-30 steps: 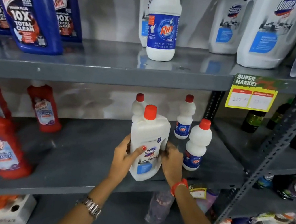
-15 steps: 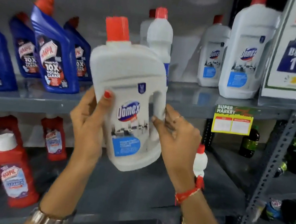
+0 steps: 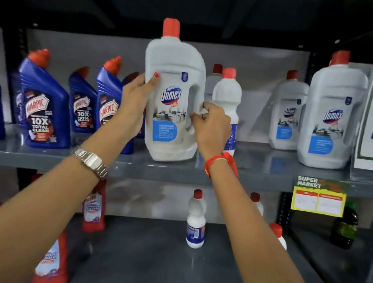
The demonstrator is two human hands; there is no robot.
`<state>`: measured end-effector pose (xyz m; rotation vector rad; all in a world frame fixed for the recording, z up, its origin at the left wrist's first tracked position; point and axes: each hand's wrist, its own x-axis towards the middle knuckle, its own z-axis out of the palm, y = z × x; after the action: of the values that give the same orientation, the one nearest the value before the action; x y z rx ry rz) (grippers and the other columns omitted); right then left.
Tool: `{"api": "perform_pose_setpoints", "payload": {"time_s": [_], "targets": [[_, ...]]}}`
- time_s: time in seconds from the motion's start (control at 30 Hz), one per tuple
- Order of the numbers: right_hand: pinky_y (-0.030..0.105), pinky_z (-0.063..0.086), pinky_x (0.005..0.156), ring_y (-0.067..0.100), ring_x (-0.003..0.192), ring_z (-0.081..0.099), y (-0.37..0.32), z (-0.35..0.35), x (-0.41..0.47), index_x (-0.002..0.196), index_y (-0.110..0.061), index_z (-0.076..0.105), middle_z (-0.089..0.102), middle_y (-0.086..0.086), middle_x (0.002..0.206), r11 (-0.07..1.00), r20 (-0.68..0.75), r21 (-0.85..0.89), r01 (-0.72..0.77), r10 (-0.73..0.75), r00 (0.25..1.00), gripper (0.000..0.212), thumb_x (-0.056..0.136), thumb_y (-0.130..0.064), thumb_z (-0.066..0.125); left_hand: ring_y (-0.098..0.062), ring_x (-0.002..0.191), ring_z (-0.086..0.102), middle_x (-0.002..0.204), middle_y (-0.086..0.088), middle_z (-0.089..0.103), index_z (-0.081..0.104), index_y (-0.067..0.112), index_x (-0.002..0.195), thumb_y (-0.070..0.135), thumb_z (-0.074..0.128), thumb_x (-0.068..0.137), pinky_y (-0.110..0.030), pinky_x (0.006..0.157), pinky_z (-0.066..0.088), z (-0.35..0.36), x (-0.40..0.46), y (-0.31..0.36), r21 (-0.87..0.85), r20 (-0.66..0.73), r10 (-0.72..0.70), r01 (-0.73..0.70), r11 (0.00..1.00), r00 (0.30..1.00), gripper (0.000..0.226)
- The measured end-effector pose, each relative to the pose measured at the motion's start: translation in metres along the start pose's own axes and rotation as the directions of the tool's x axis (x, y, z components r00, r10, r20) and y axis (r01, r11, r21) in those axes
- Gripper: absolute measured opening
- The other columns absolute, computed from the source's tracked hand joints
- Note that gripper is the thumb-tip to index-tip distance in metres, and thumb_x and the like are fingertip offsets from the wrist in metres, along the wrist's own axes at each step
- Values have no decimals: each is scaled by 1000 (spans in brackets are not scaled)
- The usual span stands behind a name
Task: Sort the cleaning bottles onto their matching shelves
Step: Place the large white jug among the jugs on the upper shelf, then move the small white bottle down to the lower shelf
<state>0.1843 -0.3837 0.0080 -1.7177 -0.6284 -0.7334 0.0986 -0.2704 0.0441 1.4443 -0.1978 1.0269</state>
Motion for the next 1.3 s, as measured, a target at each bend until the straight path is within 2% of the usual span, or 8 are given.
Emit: {"api": "perform_pose_setpoints", "payload": {"time_s": [0.13, 0.27, 0.47, 0.57, 0.7, 0.83, 0.9, 1.3], "targets": [[39, 48, 80, 39, 96, 62, 12, 17, 5, 106, -12, 61, 71, 18, 100, 996, 14, -66, -56, 57, 998, 25, 82, -20, 61, -29, 101, 65, 115, -17, 66, 54, 3, 116, 26, 51, 91, -43, 89, 55, -2, 11, -21, 4, -4, -102, 102, 995, 995, 34], [39, 49, 86, 35, 97, 63, 16, 15, 3, 110, -7, 59, 69, 19, 105, 999, 37, 36, -40, 39, 999, 30, 81, -11, 62, -28, 99, 66, 113, -13, 66, 52, 9, 114, 26, 49, 92, -43, 88, 55, 5, 15, -25, 63, -67, -82, 86, 994, 994, 29], [32, 53, 83, 18, 76, 62, 43, -25, -6, 104, -12, 61, 67, 11, 103, 982, -168, 186, -34, 66, 984, 32, 73, -5, 67, -6, 123, 45, 136, 2, 42, 36, 7, 132, 11, 52, 88, -22, 106, 39, 34, -1, -27, 274, -300, 408, -332, 903, 862, 47], [15, 41, 82, 18, 97, 52, 60, -47, 1, 116, -12, 51, 52, 14, 119, 982, -128, 154, -108, 128, 983, 57, 64, -8, 76, -16, 126, 44, 131, -3, 46, 41, 2, 128, 8, 52, 88, -24, 108, 37, 60, -11, -30, 245, -209, 524, -475, 845, 825, 42], [38, 43, 101, 29, 118, 50, 76, -49, 10, 126, -9, 38, 50, 17, 129, 968, 185, 28, -250, 241, 953, 88, 53, -17, 86, -22, 127, 45, 136, -15, 48, 41, 0, 129, 9, 59, 84, -25, 107, 39, 98, -2, -39, 194, -11, 254, -247, 949, 967, 49], [30, 43, 87, 27, 112, 55, 73, -43, 14, 118, -7, 41, 57, 12, 123, 963, 280, -25, -269, 265, 923, 79, 55, -19, 86, -32, 108, 60, 120, -22, 60, 49, -1, 117, 44, 72, 60, -48, 96, 49, 122, 26, -58, 298, 38, -77, 63, 953, 996, 77], [32, 44, 87, 29, 112, 54, 71, -42, 15, 117, -5, 39, 55, 14, 124, 958, 264, -23, -286, 282, 922, 74, 59, -16, 84, -33, 104, 62, 116, -21, 63, 51, -1, 116, 36, 75, 66, -44, 91, 52, 129, 30, -62, 272, 8, -161, 153, 950, 987, 66], [43, 53, 91, 21, 96, 64, 54, -94, -31, 117, -19, 48, 67, 5, 112, 981, 127, 62, -182, 173, 977, 80, 48, -27, 87, -16, 86, 68, 94, -2, 70, 67, 13, 95, 41, 81, 58, -42, 80, 58, 120, -17, -19, 353, 7, -16, 13, 935, 1000, 49]]}}
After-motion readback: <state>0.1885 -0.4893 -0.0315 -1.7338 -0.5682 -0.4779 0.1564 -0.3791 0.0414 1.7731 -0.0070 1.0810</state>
